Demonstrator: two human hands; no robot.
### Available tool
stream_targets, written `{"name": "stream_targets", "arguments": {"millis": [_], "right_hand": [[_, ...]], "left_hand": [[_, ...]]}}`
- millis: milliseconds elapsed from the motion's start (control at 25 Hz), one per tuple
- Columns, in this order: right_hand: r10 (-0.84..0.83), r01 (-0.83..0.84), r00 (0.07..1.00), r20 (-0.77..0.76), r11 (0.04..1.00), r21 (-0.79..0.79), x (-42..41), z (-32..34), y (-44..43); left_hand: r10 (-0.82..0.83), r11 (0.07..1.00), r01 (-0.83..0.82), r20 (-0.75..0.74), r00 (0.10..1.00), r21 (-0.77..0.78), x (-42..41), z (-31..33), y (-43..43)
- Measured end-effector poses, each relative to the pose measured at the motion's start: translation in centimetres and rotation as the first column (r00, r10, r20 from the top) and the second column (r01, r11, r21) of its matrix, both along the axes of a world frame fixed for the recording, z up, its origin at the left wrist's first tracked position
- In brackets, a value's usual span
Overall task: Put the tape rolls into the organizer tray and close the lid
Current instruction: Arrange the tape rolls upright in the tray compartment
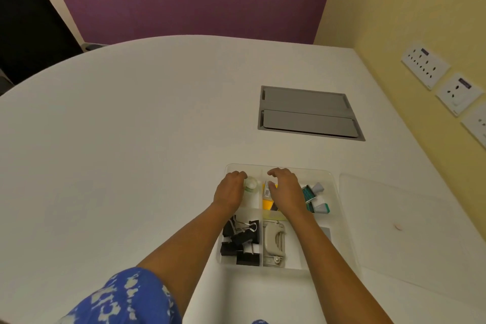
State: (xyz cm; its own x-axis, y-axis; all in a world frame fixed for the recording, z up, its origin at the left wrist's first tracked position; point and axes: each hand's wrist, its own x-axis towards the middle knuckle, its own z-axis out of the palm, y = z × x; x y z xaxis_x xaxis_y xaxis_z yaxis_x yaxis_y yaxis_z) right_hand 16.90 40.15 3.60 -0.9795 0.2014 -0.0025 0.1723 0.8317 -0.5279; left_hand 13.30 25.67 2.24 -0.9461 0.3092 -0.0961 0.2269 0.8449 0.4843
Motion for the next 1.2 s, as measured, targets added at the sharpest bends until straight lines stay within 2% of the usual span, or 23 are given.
{"name": "stream_targets", "arguments": {"millis": [240,440,640,800,880,960,1080,1200], "right_hand": [[0.098,-0.097,0.995,0.022,0.994,-0.039,-0.9,-0.4,-1.7],[0.059,-0.047,0.995,0.075,0.987,-0.155,-2.5,0.1,-2.7],[0.086,-0.073,0.98,0.178,0.994,-0.079,-4.3,0.6,-3.3],[0.097,-0.1,0.978,0.186,0.995,0.005,-5.1,0.9,-3.4],[0.095,-0.106,0.978,0.186,0.993,0.049,-5.2,1.1,-2.9],[0.1,-0.116,0.978,0.185,0.99,0.078,-5.3,1.4,-2.4],[0.168,-0.2,0.963,0.212,0.97,0.14,-5.2,1.6,-2.6],[0.257,-0.331,0.915,0.31,0.919,0.215,-4.9,1.5,-3.5]], "left_hand": [[-0.019,0.995,0.015,-0.032,0.999,-0.099,-0.1,-0.6,0.3],[-0.001,1.0,-0.001,-0.115,0.993,-0.017,0.3,-1.3,0.3],[-0.029,0.999,0.035,-0.18,0.983,0.031,0.7,-1.7,-0.2],[-0.027,0.994,0.052,-0.253,0.967,0.093,0.6,-1.0,-0.9],[0.031,0.994,0.007,-0.332,0.943,0.112,0.3,-0.8,-1.5],[0.102,0.995,-0.087,-0.396,0.913,0.054,-0.3,-1.0,-1.9],[0.149,0.985,-0.167,-0.281,0.948,-0.04,-0.8,-1.5,-2.2],[0.119,0.983,-0.141,-0.177,0.977,-0.116,-1.0,-2.1,-2.3]]}}
